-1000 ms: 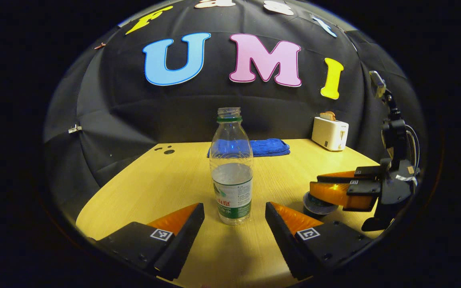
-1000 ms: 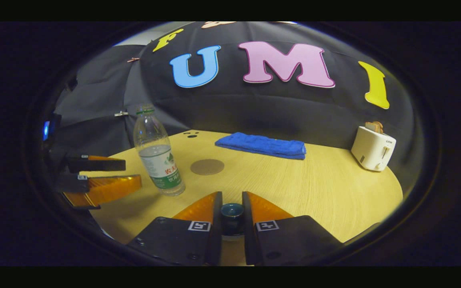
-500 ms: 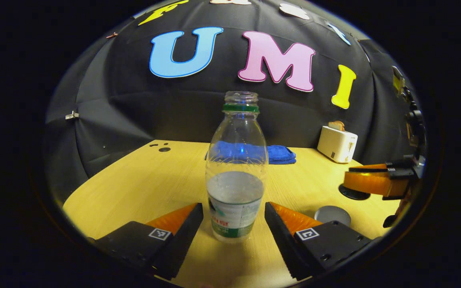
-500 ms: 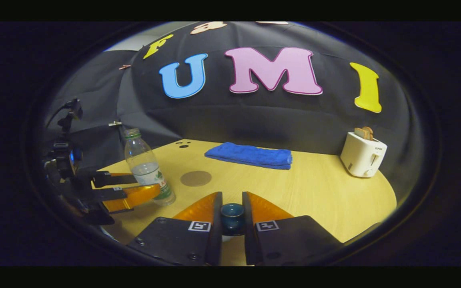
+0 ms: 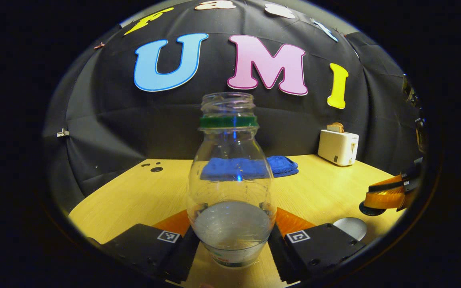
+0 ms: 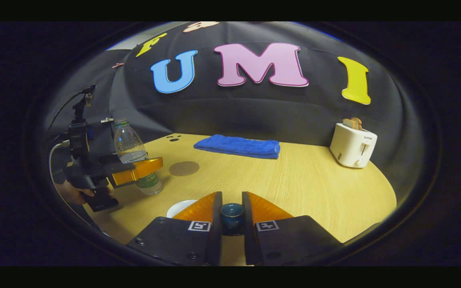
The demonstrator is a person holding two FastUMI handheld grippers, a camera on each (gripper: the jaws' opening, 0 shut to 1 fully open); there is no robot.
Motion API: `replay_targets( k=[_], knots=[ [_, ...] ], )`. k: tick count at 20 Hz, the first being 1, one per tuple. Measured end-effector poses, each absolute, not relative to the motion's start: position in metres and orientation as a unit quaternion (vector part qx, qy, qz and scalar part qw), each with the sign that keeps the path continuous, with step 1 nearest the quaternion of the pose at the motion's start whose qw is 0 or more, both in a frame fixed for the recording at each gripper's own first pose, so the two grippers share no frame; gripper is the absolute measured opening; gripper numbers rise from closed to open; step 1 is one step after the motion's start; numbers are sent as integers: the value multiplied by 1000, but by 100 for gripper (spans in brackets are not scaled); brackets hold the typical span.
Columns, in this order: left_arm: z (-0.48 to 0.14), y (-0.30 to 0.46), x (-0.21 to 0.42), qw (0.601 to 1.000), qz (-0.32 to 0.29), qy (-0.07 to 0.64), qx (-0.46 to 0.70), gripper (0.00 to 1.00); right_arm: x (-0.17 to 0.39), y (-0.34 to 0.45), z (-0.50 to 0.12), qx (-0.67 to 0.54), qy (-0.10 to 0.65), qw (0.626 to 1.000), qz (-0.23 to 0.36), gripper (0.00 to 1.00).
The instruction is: Open the teacup lid with one hand, grasp the water bottle and pour water into the teacup with the other hand; after pouring, place the water bottle on the coaster and then close the teacup lid.
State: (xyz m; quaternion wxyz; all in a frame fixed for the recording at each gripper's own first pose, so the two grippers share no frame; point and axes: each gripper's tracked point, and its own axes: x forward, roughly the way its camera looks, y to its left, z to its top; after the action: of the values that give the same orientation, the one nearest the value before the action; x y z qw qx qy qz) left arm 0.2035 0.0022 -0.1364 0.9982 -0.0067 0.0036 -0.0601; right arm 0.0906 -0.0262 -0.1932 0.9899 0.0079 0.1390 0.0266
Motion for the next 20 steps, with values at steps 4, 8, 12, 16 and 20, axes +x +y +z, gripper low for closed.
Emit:
replay_targets(
  k=[4,8,12,16,20],
  knots=[
    [-131,5,193,997,-55,19,57,77,85,-36,-192,3,138,990,25,21],
    [-112,13,189,965,-36,22,257,76,76,-54,-185,9,136,991,16,23],
    [-116,9,184,926,-53,37,372,76,67,-74,-183,16,133,991,5,26],
    [-126,-15,194,861,-81,45,500,76,56,-93,-188,19,136,990,-6,26],
    [-145,-30,196,810,-113,37,574,76,49,-108,-200,22,142,990,-14,26]
  ],
)
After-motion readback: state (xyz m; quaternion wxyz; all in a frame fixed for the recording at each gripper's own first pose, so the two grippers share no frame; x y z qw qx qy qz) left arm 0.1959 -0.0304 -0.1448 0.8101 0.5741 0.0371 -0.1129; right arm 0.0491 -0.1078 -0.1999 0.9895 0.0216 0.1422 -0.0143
